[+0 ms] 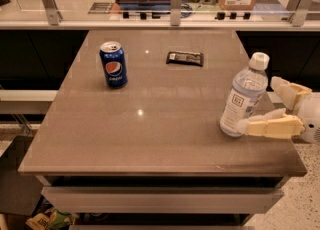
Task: Move blue plastic bottle near rxbar chocolate
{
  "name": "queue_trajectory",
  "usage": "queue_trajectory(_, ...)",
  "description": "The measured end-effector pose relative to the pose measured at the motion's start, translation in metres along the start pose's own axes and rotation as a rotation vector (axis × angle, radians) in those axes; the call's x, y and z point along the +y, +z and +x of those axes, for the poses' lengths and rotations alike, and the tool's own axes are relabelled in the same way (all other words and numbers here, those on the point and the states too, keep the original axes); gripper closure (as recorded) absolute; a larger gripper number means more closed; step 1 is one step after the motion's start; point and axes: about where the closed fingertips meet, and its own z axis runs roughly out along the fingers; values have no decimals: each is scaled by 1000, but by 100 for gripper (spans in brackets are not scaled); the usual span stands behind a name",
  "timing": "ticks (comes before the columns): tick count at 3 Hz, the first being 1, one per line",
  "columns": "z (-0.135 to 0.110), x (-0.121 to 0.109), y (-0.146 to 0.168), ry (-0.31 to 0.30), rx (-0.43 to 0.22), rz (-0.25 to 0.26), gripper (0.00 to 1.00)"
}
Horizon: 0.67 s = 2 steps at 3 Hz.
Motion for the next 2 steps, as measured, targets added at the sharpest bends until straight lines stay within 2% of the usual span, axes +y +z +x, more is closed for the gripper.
queue_trajectory(2,-1,14,22,26,-24,-57,0)
